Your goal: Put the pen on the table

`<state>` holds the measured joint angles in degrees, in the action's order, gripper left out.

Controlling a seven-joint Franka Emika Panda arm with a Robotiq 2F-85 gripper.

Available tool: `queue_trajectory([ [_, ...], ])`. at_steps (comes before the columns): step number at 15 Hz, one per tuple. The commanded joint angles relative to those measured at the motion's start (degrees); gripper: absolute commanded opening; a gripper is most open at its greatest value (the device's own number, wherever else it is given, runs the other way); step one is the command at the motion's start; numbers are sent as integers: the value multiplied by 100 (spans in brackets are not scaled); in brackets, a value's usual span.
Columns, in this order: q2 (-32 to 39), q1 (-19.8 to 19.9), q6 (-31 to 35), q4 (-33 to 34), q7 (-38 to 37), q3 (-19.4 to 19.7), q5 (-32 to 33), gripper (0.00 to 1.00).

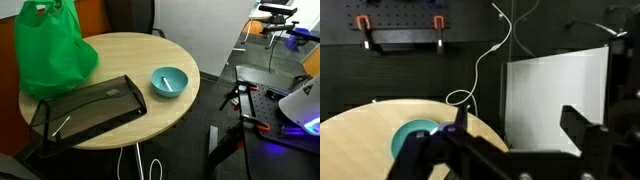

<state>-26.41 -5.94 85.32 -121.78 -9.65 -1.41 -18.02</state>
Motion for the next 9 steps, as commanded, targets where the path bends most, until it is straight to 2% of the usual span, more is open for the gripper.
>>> queue_trajectory([
  [1,3,171,-30,16,54,-131,-47,100],
  [4,3,171,-30,16,54,-131,-47,100],
  [7,84,351,773,-340,-298,-299,48,100],
  [9,286,497,1612,-681,-588,-378,102,100],
])
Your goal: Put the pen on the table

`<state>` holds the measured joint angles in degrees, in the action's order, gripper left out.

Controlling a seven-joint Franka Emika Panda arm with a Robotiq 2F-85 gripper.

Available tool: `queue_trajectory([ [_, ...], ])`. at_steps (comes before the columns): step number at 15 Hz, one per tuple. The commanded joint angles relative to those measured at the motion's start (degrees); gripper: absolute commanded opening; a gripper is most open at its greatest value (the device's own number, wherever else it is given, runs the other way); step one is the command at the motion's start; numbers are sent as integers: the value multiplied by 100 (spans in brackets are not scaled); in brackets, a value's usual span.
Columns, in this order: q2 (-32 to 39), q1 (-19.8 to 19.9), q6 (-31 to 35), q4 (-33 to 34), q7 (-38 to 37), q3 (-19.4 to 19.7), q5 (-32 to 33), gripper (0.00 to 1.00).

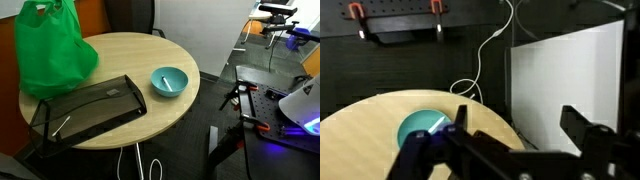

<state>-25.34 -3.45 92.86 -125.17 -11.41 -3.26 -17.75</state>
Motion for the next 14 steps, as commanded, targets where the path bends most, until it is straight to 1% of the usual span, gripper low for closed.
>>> queue_trajectory([
  [1,334,293,1237,-472,-553,-210,82,100],
  [4,973,431,2511,-841,-1199,-260,292,100],
  [6,1478,459,3025,-919,-1666,-255,531,100],
  [10,2425,339,3674,-846,-2453,-176,976,100],
  [14,3110,223,4150,-787,-3039,7,1293,100],
])
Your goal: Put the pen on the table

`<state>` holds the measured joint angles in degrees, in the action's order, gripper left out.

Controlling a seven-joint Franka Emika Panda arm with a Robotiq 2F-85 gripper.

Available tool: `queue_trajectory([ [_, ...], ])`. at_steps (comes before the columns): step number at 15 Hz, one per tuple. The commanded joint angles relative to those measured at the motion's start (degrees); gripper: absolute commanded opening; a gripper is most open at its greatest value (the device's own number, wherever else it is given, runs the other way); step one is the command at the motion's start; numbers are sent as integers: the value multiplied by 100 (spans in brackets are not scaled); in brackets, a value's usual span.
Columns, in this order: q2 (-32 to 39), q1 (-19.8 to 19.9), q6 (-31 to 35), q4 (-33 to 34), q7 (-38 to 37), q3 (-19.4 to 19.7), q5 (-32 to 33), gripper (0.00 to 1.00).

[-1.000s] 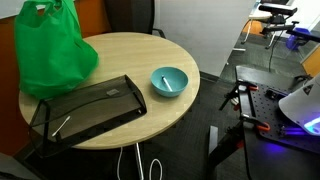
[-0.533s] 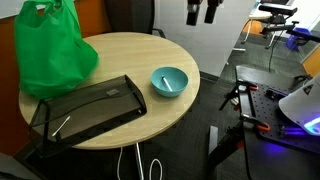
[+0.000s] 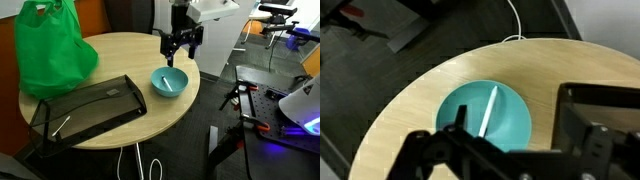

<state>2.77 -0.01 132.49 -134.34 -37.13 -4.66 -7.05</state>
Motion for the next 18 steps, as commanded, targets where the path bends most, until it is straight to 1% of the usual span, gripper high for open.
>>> queue_trajectory([
  [1,420,-143,261,144,-584,200,238,100],
  [7,1142,-295,861,240,-759,546,195,100],
  [11,1639,-408,1124,359,-1039,795,95,99],
  [13,1904,-424,1136,483,-1088,860,2,95],
  [14,2042,-432,1137,563,-1072,872,-71,91],
  [15,2188,-447,1144,663,-1114,886,-117,91],
  [16,2322,-454,1127,776,-1117,880,-172,86],
  [17,2462,-467,1130,904,-1100,872,-233,89],
  [18,2580,-504,1116,1022,-1123,888,-271,88],
])
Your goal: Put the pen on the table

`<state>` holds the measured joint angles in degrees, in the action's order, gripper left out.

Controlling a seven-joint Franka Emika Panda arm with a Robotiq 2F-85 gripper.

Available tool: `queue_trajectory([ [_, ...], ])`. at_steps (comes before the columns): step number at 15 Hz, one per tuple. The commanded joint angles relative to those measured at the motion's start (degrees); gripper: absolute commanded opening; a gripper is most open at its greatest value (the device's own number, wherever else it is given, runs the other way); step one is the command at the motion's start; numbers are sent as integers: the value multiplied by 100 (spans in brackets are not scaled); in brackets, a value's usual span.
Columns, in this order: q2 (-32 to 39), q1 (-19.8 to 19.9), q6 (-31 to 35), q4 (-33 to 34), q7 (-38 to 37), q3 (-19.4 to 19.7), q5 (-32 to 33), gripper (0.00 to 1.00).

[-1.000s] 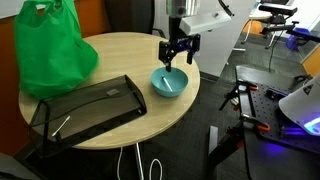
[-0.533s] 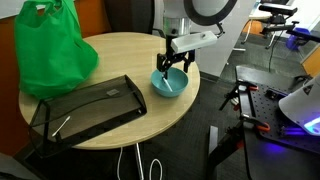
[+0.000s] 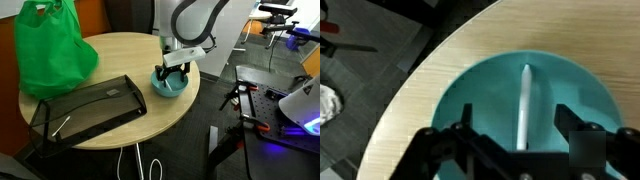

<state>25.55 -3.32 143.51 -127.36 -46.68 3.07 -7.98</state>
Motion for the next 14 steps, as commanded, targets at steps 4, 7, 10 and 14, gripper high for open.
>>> queue_trajectory([
  [4,713,-291,-63,777,-305,181,-238,73],
  [7,847,-344,-19,933,-343,219,-232,42],
  [10,845,-354,-39,966,-297,227,-245,17],
  [14,590,-275,-108,803,-101,136,-322,0],
])
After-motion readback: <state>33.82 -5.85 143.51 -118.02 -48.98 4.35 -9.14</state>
